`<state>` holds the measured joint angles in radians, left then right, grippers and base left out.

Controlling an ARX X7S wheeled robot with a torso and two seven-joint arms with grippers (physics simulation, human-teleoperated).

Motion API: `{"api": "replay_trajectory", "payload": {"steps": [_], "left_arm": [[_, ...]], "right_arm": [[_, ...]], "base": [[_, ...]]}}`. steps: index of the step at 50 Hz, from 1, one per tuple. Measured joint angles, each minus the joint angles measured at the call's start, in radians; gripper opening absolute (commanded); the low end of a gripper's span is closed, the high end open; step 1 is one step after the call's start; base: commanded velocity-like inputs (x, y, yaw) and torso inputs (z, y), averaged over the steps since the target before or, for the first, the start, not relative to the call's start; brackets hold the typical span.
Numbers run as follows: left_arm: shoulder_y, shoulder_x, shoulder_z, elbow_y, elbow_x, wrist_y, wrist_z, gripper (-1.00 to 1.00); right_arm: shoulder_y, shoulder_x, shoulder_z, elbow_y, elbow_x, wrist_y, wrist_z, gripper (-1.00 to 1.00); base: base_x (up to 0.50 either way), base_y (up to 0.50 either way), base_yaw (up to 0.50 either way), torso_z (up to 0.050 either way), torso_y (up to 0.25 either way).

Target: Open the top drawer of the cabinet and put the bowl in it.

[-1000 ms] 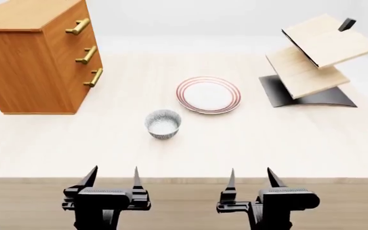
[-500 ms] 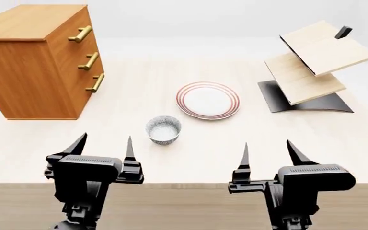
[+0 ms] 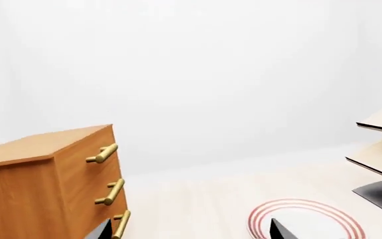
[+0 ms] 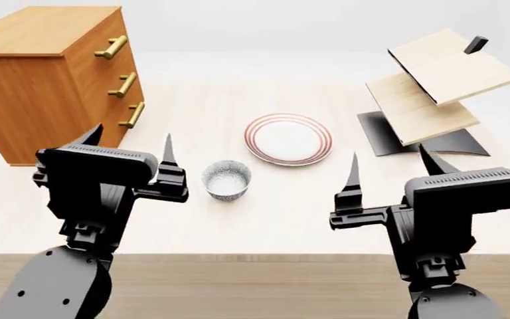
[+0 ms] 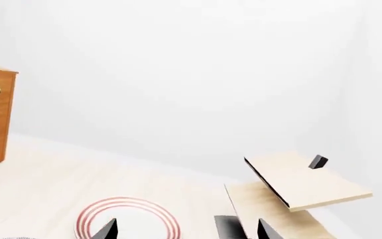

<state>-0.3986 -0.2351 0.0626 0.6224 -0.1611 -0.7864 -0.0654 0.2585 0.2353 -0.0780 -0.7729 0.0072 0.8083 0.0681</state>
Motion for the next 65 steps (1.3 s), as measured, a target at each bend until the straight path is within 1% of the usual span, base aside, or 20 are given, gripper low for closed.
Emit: {"api": "replay_trajectory", "payload": {"steps": [16,26,36,45,65], "left_arm": [[-0.249,-0.034,-0.002,-0.008,-0.029,-0.207,0.012,1.00],[-0.367,-0.042,-0.014,-0.018,-0.051,-0.295,0.020,1.00],[-0.437,-0.047,-0.016,-0.016,-0.060,-0.343,0.019,1.00],[-0.468,-0.053,-0.013,-0.008,-0.067,-0.368,0.019,1.00],[-0.475,-0.063,-0.014,-0.021,-0.073,-0.365,0.017,1.00]], "right_arm": [[0.252,0.043,-0.006,-0.097,0.029,0.322,-0.054,1.00],[0.384,0.065,0.000,-0.138,0.046,0.483,-0.083,1.00],[0.472,0.078,0.019,-0.176,0.062,0.597,-0.105,1.00],[0.515,0.083,0.030,-0.196,0.071,0.652,-0.115,1.00],[0.527,0.088,0.042,-0.173,0.073,0.648,-0.110,1.00]], "base": [[0.00,0.00,0.00,0.049,0.021],[0.00,0.00,0.00,0.000,0.000],[0.06,0.00,0.00,0.000,0.000],[0.49,0.00,0.00,0.000,0.000],[0.50,0.00,0.00,0.000,0.000]]}}
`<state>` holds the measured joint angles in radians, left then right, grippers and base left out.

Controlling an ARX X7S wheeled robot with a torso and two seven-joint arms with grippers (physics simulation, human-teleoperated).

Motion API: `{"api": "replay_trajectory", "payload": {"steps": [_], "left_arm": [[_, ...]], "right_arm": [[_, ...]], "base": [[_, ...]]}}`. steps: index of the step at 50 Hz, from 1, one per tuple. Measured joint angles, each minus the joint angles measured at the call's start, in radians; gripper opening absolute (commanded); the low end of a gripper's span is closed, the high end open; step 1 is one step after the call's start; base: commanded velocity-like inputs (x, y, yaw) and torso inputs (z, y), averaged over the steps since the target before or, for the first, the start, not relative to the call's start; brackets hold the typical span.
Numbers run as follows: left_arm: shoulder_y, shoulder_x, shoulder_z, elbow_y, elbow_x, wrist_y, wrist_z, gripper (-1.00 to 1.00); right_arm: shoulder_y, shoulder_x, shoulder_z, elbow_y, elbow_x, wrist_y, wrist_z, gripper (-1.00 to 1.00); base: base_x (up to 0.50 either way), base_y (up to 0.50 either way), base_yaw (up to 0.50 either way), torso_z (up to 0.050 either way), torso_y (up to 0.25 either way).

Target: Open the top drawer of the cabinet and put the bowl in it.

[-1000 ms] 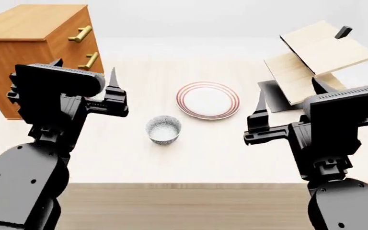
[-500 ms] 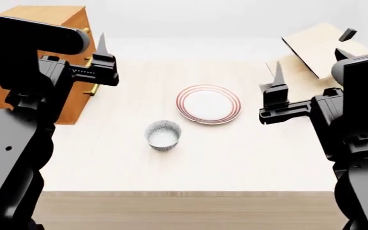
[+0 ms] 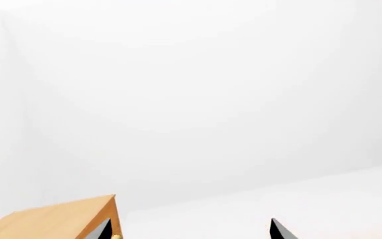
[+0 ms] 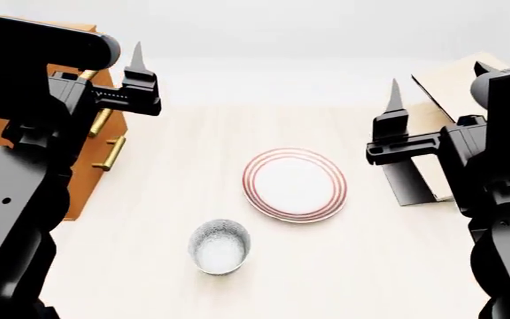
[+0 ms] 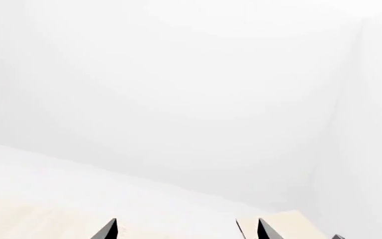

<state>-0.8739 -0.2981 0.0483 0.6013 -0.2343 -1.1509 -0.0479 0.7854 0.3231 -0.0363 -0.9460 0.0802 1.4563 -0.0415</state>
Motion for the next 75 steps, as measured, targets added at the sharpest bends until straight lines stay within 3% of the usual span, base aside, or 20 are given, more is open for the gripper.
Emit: {"api": "replay_trajectory", "payload": {"steps": [23,35,56,75], "left_arm": [[0.013,-0.014,0.005,-0.006,-0.005,0.014,-0.001,1.00],[-0.007,-0.040,0.050,-0.022,0.016,0.013,-0.010,1.00],[-0.130,-0.181,0.372,-0.211,0.158,0.063,0.011,1.00],[-0.229,-0.225,0.593,-0.397,0.253,0.057,0.042,1.00]], "right_arm": [[0.000,0.004,-0.004,0.003,0.005,-0.002,0.008,1.00],[-0.011,0.002,0.007,0.015,0.004,-0.016,0.014,1.00],[-0.050,-0.002,0.015,0.055,-0.005,-0.048,0.037,1.00],[-0.074,0.000,0.014,0.059,-0.001,-0.063,0.041,1.00]], "base": [[0.50,0.00,0.00,0.000,0.001],[0.02,0.00,0.00,0.000,0.000],[0.00,0.00,0.00,0.000,0.000],[0.00,0.00,0.00,0.000,0.000]]}}
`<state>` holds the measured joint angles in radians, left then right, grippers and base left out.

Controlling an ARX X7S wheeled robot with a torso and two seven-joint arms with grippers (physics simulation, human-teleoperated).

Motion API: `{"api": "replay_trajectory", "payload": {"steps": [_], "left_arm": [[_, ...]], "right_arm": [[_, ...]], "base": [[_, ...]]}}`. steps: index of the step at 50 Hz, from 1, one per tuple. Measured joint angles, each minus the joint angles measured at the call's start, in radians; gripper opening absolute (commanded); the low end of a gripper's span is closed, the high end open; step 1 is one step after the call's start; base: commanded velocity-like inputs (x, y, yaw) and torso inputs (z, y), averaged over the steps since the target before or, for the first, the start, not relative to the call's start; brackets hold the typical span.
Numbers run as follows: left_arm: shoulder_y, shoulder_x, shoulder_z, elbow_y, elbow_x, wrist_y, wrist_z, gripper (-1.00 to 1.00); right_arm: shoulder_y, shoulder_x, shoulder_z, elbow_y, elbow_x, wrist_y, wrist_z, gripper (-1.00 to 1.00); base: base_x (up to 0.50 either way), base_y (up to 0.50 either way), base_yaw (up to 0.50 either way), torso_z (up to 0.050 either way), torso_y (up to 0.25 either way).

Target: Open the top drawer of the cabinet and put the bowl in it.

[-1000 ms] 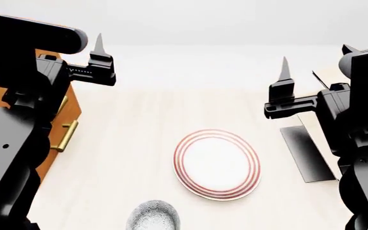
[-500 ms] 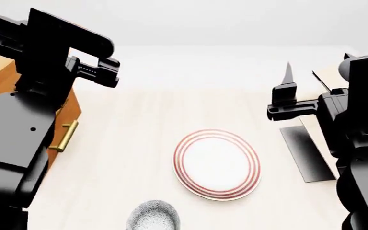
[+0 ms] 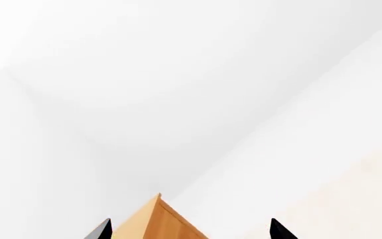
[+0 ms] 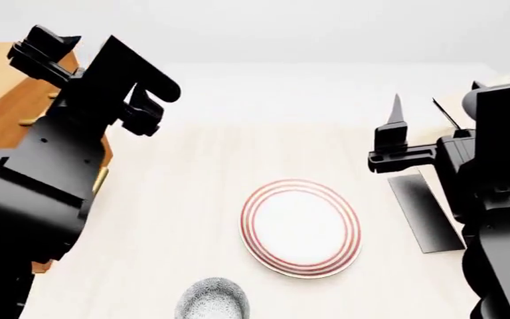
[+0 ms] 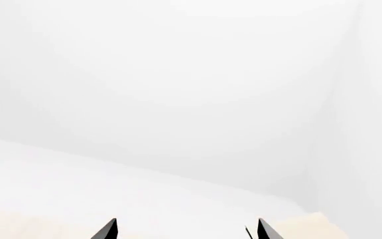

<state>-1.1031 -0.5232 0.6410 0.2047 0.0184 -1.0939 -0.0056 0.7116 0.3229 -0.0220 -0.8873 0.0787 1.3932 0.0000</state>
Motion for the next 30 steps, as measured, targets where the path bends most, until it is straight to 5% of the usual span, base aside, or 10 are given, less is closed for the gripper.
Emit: {"api": "replay_trajectory", "payload": {"steps": [30], "left_arm": [[-0.059,0.029,0.145,-0.288,0.058,0.047,0.005,1.00]], "right_arm": [[-0.022,-0.007,-0.002,0.026,0.012,-0.038,0.002,1.00]], "base": [[0.00,0.00,0.00,0.000,0.000]]}}
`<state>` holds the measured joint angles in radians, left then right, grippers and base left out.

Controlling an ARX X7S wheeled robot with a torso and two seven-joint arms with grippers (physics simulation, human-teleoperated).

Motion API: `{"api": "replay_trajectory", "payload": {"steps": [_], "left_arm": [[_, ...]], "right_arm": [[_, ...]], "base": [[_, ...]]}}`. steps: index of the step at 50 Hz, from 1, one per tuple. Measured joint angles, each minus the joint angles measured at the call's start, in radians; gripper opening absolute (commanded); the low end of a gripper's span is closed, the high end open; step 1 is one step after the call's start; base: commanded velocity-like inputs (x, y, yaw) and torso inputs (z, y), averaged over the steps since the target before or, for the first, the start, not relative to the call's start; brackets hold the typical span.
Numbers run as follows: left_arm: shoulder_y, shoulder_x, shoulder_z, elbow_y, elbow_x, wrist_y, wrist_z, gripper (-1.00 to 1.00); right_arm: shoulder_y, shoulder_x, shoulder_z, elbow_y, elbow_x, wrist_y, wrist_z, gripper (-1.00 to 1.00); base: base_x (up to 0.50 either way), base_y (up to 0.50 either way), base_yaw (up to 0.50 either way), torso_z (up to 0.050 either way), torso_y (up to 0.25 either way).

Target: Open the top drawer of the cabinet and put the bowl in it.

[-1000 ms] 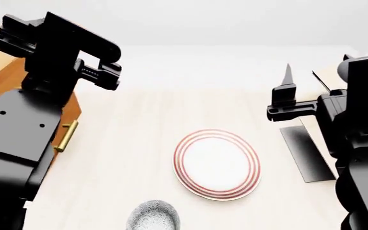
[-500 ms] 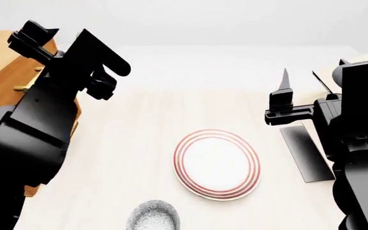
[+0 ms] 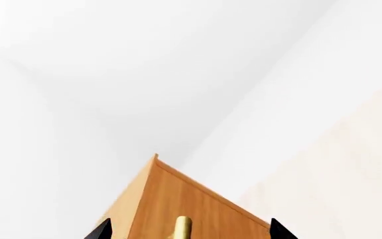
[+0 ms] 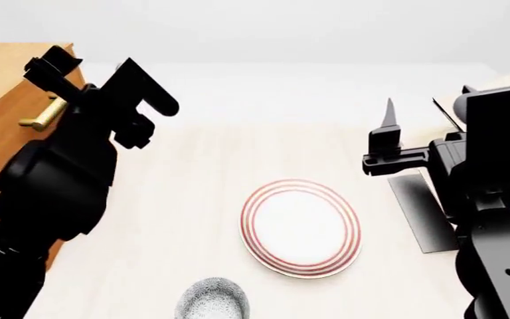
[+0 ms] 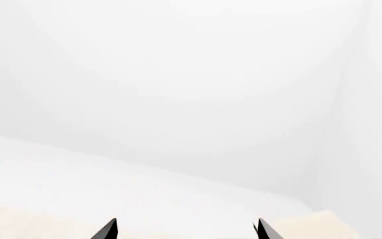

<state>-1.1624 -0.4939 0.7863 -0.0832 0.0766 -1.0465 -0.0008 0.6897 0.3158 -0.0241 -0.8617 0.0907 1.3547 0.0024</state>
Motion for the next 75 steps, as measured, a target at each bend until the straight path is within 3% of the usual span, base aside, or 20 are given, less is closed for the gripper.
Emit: {"api": "replay_trajectory", "payload": {"steps": [35,75], "left_arm": [[-0.040,0.070,0.060,-0.325,0.030,0.134,-0.033,1.00],[-0.203,0.278,0.103,-1.098,0.054,0.489,-0.135,1.00]], "right_arm": [[-0.056,-0.003,0.008,0.059,0.008,-0.090,0.004,1.00],[-0.084,-0.025,0.002,0.106,0.023,-0.148,0.017,1.00]], "base": [[0.00,0.00,0.00,0.000,0.000],[0.00,0.00,0.00,0.000,0.000]]}}
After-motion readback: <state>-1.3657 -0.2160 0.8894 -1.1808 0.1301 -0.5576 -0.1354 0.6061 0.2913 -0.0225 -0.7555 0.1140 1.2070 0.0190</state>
